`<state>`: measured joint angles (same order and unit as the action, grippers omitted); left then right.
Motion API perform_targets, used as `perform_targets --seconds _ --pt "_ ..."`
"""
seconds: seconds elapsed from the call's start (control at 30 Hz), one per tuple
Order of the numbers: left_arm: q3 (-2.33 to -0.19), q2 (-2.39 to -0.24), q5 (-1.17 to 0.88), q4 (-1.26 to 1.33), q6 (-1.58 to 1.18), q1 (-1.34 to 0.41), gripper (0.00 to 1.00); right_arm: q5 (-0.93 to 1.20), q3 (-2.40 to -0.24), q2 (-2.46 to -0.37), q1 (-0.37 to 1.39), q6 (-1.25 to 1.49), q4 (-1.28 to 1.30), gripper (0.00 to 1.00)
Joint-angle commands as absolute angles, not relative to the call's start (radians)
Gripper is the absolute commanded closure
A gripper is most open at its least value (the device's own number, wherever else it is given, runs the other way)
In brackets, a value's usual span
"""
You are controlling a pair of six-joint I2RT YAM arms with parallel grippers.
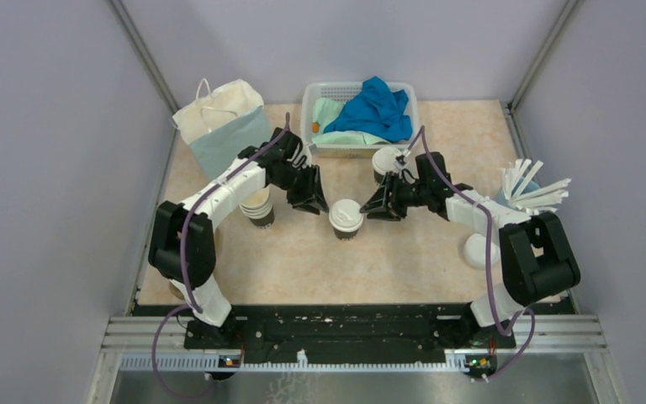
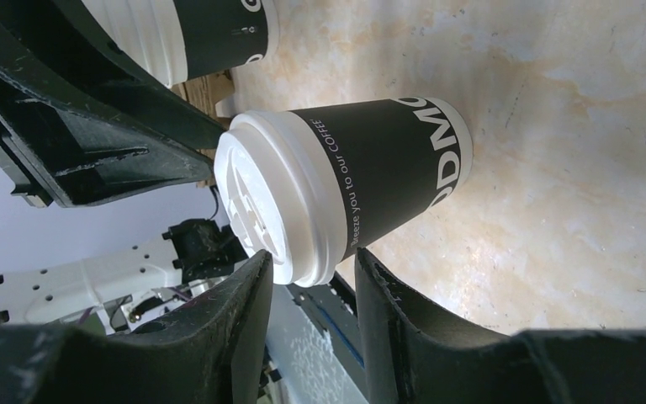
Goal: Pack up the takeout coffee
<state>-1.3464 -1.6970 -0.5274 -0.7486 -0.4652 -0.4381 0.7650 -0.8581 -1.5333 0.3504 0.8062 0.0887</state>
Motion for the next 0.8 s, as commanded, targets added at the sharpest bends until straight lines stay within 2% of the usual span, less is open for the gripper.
perform_targets --seconds 0.0,0.43,0.77 --pt "-1.345 -1.715 -0.555 -0.706 -0.45 -0.44 0.59 0.78 -0.856 -1.546 0.346 0.819 0.027 0.59" --pt "-1.334 -1.757 -0.544 -0.689 -0.442 -0.448 0.58 0.774 -0.845 -1.579 0.353 0.82 0.009 0.61" --pt "-1.282 -1.786 -0.401 -0.731 -0.41 -0.487 0.6 0.757 -0.807 -1.619 0.353 0.812 -0.013 0.61"
